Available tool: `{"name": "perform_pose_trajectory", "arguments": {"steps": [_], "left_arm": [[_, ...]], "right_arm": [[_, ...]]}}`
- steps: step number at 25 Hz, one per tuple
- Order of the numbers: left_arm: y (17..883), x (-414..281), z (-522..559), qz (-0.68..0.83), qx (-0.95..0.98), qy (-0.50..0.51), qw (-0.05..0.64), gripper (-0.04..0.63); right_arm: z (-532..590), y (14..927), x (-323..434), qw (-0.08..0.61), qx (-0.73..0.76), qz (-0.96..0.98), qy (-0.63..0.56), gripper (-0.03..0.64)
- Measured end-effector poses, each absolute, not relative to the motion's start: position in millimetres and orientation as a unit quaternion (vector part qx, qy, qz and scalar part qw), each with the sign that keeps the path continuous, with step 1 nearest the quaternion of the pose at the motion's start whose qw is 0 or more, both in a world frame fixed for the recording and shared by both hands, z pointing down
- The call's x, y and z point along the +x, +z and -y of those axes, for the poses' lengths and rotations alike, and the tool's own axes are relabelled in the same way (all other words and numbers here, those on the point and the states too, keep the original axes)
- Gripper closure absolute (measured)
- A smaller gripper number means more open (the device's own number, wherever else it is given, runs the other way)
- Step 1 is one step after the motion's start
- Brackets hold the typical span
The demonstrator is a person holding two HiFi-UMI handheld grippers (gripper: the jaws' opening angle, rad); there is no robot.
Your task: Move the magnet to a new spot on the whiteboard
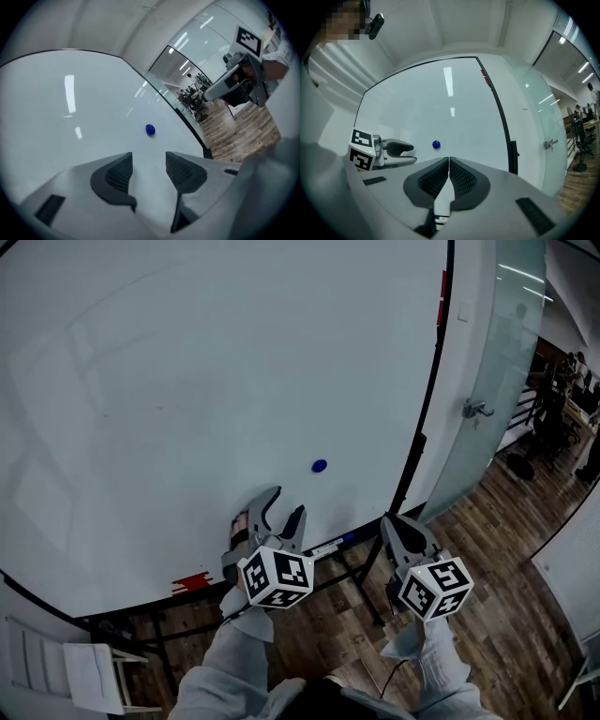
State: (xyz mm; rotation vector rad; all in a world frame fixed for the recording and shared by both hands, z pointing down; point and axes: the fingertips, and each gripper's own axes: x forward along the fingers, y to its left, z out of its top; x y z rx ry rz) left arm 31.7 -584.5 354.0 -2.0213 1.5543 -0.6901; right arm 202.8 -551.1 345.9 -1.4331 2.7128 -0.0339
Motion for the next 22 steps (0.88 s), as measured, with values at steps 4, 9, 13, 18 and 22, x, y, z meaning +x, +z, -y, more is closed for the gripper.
{"name": "perform_pose_trajectory", "arguments": {"steps": [4,9,13,18,22], "left_arm": [[365.7,17.0,572.0,-0.58,-0.748,-0.239,0.215,0.37],[378.3,-4.6,557.8,-0.593,-0.754,-0.223,0.173,0.37],[389.7,-19.0,545.0,-0.599,-0.765,-0.196,0.128,0.37],[408.2,-40.3,531.4,-0.61,-0.773,-0.163,0.068,0.371],[422.3,-50.3,518.0,-0.61,-0.781,-0.132,0.029,0.383]], "right_arm": [[548.8,354.5,195.5,0.031,-0.462,-0.886,-0.017,0.589],[546.1,362.9,187.0,0.031,-0.453,-0.891,-0.029,0.589],[545.1,369.8,181.7,0.033,-0.448,-0.893,-0.041,0.589],[542.4,380.2,169.9,0.026,-0.435,-0.899,-0.036,0.589],[537.9,393.3,161.7,0.015,-0.43,-0.902,-0.035,0.589]]}}
